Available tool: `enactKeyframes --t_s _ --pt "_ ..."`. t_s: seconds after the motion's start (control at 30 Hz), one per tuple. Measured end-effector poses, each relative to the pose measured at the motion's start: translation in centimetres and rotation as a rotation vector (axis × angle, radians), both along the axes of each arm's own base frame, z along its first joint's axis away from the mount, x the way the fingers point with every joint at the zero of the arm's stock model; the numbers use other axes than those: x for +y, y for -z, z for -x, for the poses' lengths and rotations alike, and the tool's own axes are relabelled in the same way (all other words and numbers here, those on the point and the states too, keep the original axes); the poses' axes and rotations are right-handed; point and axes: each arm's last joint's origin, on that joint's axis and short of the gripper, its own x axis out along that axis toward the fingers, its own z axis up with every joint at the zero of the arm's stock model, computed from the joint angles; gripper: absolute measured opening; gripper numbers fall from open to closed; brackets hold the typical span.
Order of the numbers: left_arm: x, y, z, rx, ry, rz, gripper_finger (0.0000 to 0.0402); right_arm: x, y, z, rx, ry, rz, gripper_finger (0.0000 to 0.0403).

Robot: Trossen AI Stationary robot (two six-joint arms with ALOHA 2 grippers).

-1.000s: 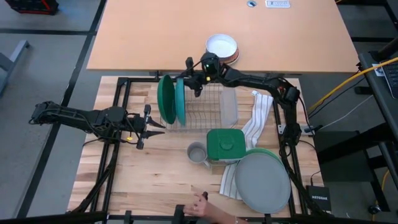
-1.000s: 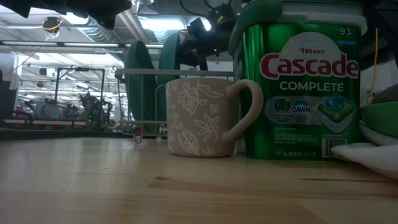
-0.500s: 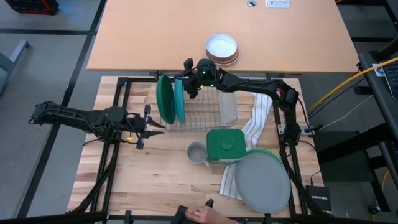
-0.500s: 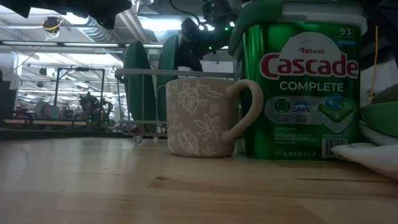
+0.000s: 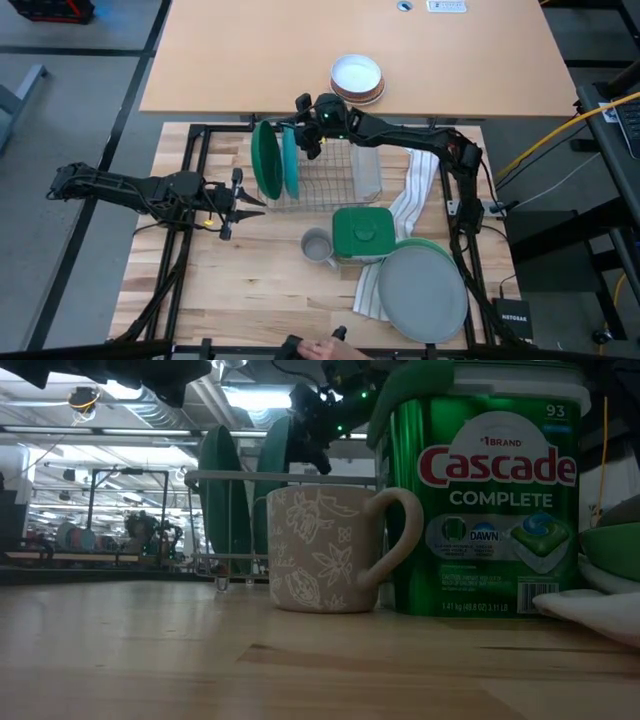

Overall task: Sort dishes
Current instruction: Put the blue plate in the dish rack

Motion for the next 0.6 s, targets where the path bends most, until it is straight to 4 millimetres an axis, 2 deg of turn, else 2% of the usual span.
enactKeyframes --t_s 0.3,0.6 --pt "0.0 0.0 0.0 0.004 0.0 0.003 0.0084 0.2 -1.8 -0.1 -0.04 -0.067 -0.06 0.0144" --pt "0.0 0.1 0.0 0.01 0.0 0.004 0.0084 0.3 -2.2 -0.2 -0.062 -0.087 -0.072 0.0144"
